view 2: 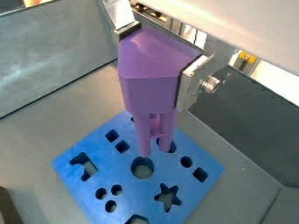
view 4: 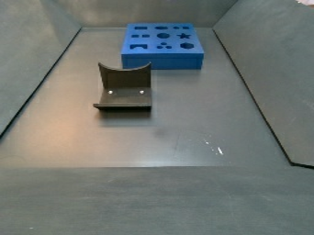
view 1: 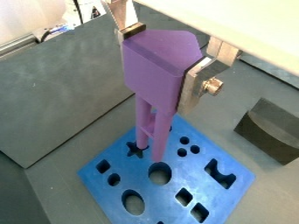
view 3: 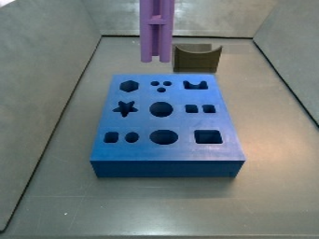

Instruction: Insert the 3 prong object.

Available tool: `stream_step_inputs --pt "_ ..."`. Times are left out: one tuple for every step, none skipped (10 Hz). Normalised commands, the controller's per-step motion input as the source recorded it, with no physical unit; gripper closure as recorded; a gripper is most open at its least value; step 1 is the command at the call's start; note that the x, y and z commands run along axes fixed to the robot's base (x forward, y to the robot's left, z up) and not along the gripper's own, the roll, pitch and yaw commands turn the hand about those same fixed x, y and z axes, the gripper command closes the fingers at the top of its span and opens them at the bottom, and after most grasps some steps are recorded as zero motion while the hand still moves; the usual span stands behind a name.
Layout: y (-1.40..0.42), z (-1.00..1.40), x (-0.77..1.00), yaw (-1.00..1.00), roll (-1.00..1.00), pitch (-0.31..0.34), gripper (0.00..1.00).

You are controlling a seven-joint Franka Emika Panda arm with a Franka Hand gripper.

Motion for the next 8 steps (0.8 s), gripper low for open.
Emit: stream_step_inputs --pt "0.0 -0.03 -0.27 -0.02 0.03 0.0 1.0" --pt "0.29 -0.07 -0.33 -0.62 0.0 -0.081 1.0" --pt "0.12 -0.03 -0.24 -0.82 0.03 -0.101 1.0" --pt "0.15 -0.07 -0.29 -0.77 0.06 -0.066 1.0" --pt "0.1 -0.09 -0.26 -0.83 0.07 -0.051 1.0" --pt "0.13 -0.13 -0.25 -0.82 0.04 -0.049 1.0" --pt "0.28 -0.37 0.0 -0.66 0.14 -0.027 1.0" --pt "0.22 -0.38 0.0 -0.75 0.14 -0.033 1.0"
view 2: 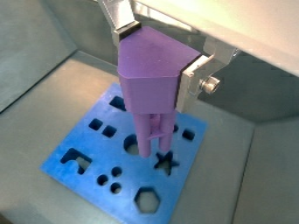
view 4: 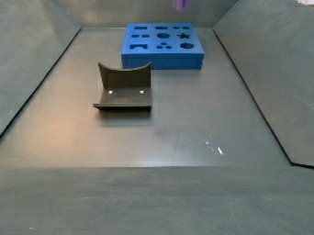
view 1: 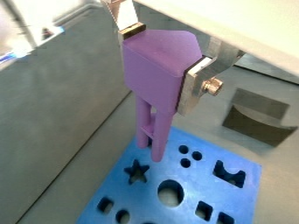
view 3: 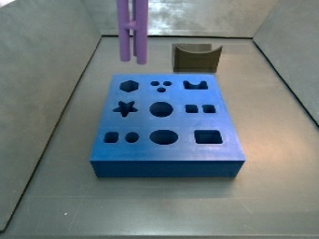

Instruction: Insert the 3 prong object.

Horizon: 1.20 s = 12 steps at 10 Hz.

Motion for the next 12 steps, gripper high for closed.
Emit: stream_step_inputs --pt "0.12 -0.34 0.1 -0.84 0.13 -0.036 1.0" --pt "0.07 -0.27 0.21 -0.85 0.1 -0.049 1.0" --pt "0.05 -0.19 0.24 -0.87 0.07 -0.071 1.0" --pt "0.01 -0.25 0.19 -0.92 0.11 -0.051 1.0" --pt "0.0 -0.28 0.12 -0.97 0.1 -0.054 1.0" --pt "0.0 -0.24 0.11 -0.97 0.08 -0.074 1.0" --pt "0.01 -0.24 0.11 -0.95 0.07 -0.08 1.0" --pt "0.18 -0.32 0.0 -0.8 0.09 -0.091 1.0" --pt "0.36 -0.35 -0.22 -0.62 0.05 -0.104 1.0" --pt "0.37 -0.35 -0.24 -0.61 0.04 -0.1 1.0" --pt "0.37 -0.33 -0.03 -0.63 0.0 -0.086 1.0" --pt "0.33 -0.23 0.19 -0.39 0.0 -0.051 1.0"
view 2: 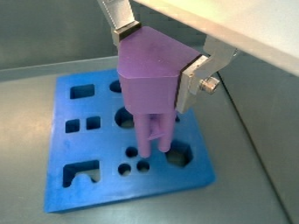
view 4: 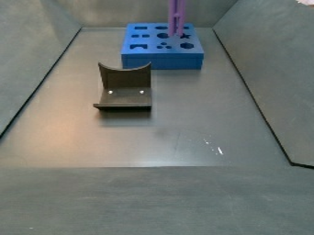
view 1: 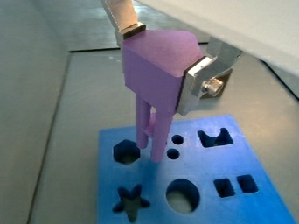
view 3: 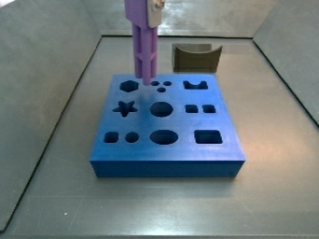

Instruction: Insert the 3 prong object.

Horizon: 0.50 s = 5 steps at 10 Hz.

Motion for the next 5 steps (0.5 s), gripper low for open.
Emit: stream_step_inputs --pt "0.22 -0.19 0.09 -0.01 0.0 0.0 1.0" --pt "0.18 -0.27 0.25 -0.07 0.0 0.0 1.0" --pt "0.13 -0.31 0.24 -0.08 0.0 -0.016 1.0" --pt "0.05 -0.28 0.19 -0.08 0.0 -0.033 1.0" --pt "0.03 -0.28 0.21 -0.13 -0.03 -0.041 1.0"
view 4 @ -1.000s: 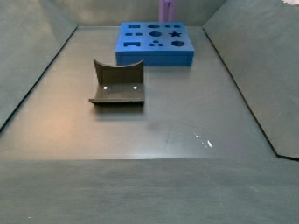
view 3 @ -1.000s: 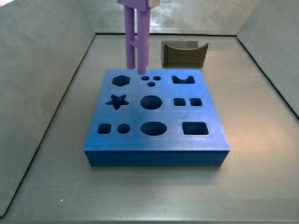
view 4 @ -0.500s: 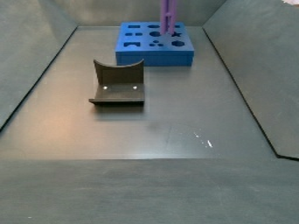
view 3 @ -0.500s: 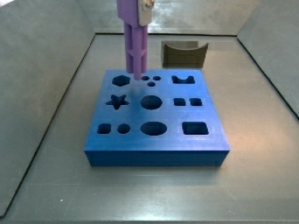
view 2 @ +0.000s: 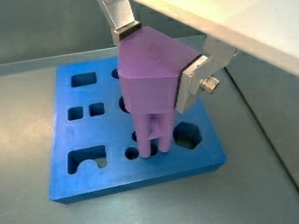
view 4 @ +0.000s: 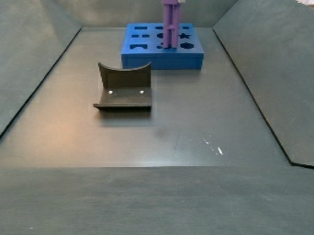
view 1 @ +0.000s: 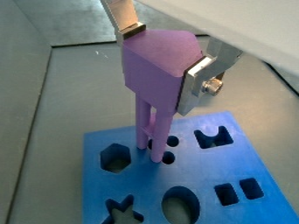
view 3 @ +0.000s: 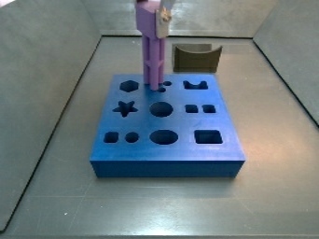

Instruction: Insert the 3 prong object.

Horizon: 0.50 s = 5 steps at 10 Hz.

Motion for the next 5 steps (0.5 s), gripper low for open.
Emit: stream_step_inputs --pt "0.0 -0.27 0.3 -0.22 -0.06 -0.044 1.0" --pt "0.01 -0.27 0.36 -0.24 -0.06 -0.047 1.0" --pt "0.0 -0.29 0.34 -0.24 -0.06 -0.053 1.0" --pt "0.0 -0.3 0.31 -0.25 -0.06 -0.064 1.0" --pt "0.01 -0.31 0.1 -0.17 -0.03 -0.097 1.0"
